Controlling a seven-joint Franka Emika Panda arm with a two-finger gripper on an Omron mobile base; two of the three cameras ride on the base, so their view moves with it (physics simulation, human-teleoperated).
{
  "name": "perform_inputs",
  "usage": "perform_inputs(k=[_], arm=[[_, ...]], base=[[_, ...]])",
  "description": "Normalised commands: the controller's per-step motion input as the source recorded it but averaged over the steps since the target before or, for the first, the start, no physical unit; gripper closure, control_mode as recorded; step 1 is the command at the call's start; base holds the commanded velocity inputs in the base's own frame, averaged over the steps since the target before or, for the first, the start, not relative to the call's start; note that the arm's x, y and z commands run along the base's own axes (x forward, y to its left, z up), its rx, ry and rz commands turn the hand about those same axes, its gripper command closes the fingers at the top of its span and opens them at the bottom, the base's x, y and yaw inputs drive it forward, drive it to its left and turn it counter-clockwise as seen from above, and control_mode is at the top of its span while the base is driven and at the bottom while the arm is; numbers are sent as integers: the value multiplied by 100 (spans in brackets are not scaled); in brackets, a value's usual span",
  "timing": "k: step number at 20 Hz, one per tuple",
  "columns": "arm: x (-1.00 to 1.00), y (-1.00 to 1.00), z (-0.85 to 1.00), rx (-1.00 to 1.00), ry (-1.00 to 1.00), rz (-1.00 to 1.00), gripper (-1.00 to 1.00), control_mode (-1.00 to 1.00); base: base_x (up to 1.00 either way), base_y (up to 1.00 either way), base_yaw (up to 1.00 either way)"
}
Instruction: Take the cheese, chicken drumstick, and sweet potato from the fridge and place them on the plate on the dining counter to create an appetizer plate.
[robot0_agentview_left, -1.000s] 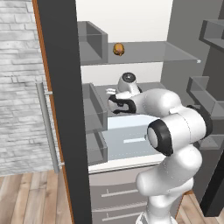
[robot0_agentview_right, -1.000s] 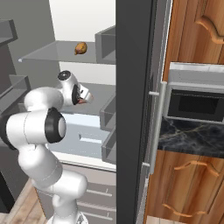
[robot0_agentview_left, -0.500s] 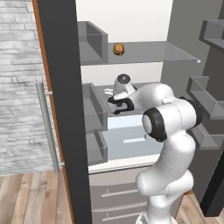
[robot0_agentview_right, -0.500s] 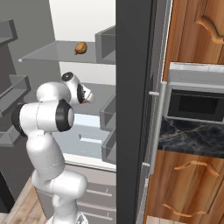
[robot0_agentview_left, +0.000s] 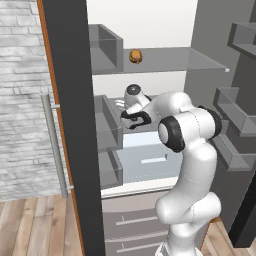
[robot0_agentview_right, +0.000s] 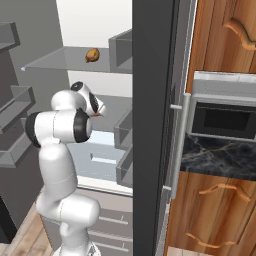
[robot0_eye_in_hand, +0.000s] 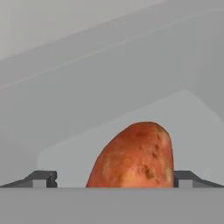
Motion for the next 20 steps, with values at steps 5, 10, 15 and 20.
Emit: perform_inputs(k=[5,10,15,20], arm=[[0,-4,-57,0,12,-15,100,-100],[-62,-55,-72,1,7,-24,100,-100],[-84,-68,-25,2,-11,-20,100,-100],[-70,-55,-4,0,-28,-10,100,-100]], base=[[0,0,0],[0,0,0],[0,0,0],[0,0,0]])
